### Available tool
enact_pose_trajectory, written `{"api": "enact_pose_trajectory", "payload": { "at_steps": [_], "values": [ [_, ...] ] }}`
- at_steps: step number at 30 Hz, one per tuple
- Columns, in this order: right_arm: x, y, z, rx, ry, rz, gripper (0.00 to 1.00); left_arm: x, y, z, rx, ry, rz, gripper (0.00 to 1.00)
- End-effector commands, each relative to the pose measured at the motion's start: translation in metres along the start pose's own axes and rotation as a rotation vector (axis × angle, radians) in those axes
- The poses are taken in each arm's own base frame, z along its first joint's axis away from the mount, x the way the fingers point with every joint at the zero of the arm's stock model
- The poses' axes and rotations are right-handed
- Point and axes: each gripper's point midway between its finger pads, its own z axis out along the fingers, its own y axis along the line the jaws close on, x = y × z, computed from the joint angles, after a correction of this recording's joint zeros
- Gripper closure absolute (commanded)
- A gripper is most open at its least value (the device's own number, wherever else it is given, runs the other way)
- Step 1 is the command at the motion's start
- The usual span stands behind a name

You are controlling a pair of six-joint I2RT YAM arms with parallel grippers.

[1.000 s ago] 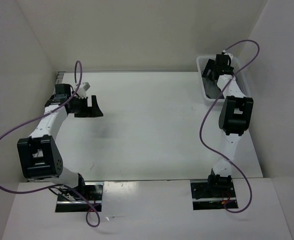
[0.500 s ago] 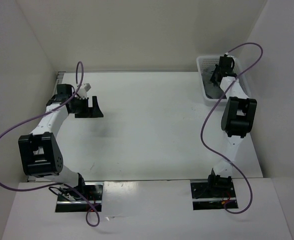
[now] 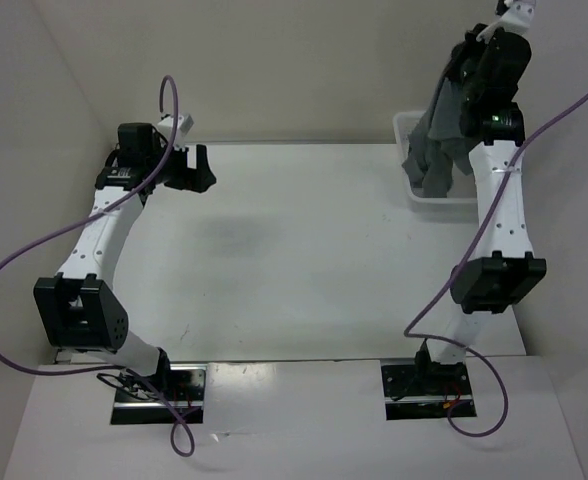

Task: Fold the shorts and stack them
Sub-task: Grab the shorts from the pile, then move the shorts to the center of the board

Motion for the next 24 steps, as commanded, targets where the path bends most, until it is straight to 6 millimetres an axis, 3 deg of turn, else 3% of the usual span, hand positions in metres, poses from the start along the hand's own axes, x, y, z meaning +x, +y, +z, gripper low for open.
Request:
{"api": "enact_pose_trajectory", "payload": {
  "at_steps": [1, 2, 3, 4, 5, 6, 8, 9, 11, 12, 14, 15, 17, 18, 19, 20, 21, 24],
  "values": [
    [-0.123, 0.092, -0.081, -0.249, -0.297, 0.001, 1.0, -0.027, 0.002, -0.012, -0.046, -0.082, 0.041, 0.0],
    [-0.124, 0.109, -0.09, -0.287, -0.301, -0.006, 1.0, -0.037, 0.0, -0.019, -0.048, -0.12, 0.057, 0.0],
    [-0.123, 0.147, -0.106, -0.373, -0.306, 0.002, 1.0, -0.047, -0.002, -0.024, -0.05, -0.149, 0.068, 0.0],
    [-0.118, 0.165, -0.115, -0.416, -0.295, 0.0, 0.99, -0.047, 0.0, -0.024, -0.061, -0.149, 0.067, 0.0],
    [-0.107, 0.196, -0.126, -0.475, -0.276, 0.02, 0.94, -0.057, 0.0, -0.03, -0.072, -0.181, 0.079, 0.0],
    [-0.095, 0.21, -0.129, -0.502, -0.245, 0.037, 0.9, -0.06, 0.001, -0.035, -0.09, -0.192, 0.082, 0.0],
    [-0.055, 0.237, -0.128, -0.54, -0.167, 0.059, 0.84, -0.066, 0.003, -0.041, -0.114, -0.213, 0.087, 0.0],
    [-0.025, 0.26, -0.135, -0.571, -0.106, 0.065, 0.75, -0.064, 0.008, -0.045, -0.148, -0.213, 0.084, 0.0],
    [0.013, 0.29, -0.142, -0.622, -0.02, 0.075, 0.7, -0.063, 0.011, -0.051, -0.182, -0.226, 0.084, 0.0],
    [0.038, 0.317, -0.162, -0.702, 0.03, 0.065, 0.5, -0.059, 0.016, -0.053, -0.213, -0.22, 0.079, 0.0],
    [0.078, 0.346, -0.176, -0.782, 0.11, 0.051, 0.31, -0.049, 0.018, -0.056, -0.232, -0.212, 0.075, 0.0],
    [0.099, 0.352, -0.183, -0.801, 0.16, 0.048, 0.23, -0.044, 0.021, -0.058, -0.241, -0.207, 0.068, 0.0],
    [0.109, 0.353, -0.188, -0.808, 0.198, 0.108, 0.21, -0.02, 0.025, -0.061, -0.253, -0.153, 0.045, 0.0],
    [0.126, 0.35, -0.192, -0.815, 0.232, 0.11, 0.21, -0.008, 0.026, -0.062, -0.249, -0.123, 0.031, 0.0],
    [0.116, 0.337, -0.184, -0.793, 0.2, 0.12, 0.21, 0.009, 0.018, -0.065, -0.217, -0.078, 0.018, 0.0],
    [0.127, 0.328, -0.18, -0.767, 0.218, 0.111, 0.21, 0.023, 0.013, -0.064, -0.195, -0.04, 0.005, 0.0],
    [0.132, 0.322, -0.174, -0.741, 0.222, 0.106, 0.21, 0.054, 0.003, -0.062, -0.161, 0.041, -0.013, 0.0],
    [0.154, 0.293, -0.147, -0.64, 0.258, 0.108, 0.23, 0.101, -0.027, -0.051, -0.075, 0.185, -0.012, 0.0]
  ]
}}
